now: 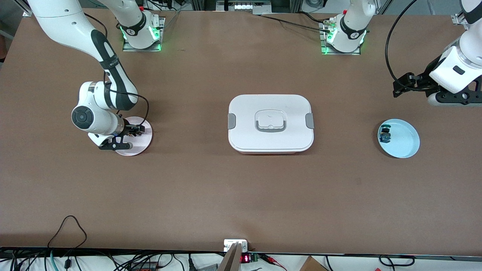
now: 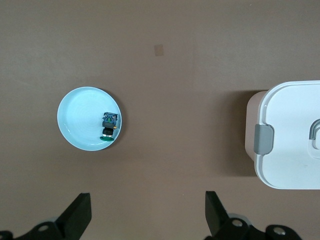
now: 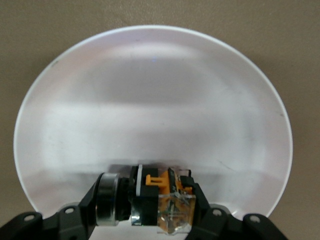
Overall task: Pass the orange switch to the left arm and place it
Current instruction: 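Close the right gripper on the orange switch and lift it, then carry the switch over the box with the right gripper while the left gripper approaches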
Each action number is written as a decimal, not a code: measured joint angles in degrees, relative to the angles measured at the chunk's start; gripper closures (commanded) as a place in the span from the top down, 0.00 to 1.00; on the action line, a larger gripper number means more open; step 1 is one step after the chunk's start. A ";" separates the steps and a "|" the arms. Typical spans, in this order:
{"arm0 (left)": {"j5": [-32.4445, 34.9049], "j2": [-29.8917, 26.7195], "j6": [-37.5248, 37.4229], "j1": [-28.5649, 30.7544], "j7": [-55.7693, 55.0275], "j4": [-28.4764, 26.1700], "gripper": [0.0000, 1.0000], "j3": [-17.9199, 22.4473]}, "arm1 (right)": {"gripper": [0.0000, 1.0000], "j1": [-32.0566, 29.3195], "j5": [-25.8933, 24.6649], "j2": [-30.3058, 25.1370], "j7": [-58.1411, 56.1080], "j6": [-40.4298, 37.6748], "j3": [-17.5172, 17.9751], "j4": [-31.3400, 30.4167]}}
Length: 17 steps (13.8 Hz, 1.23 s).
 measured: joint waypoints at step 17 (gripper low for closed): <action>-0.07 0.06 -1.97 -0.25 0.00 0.01 1.00 -0.33 | 0.03 0.20 0.00 -11.48 -14.57 -22.43 3.09 21.40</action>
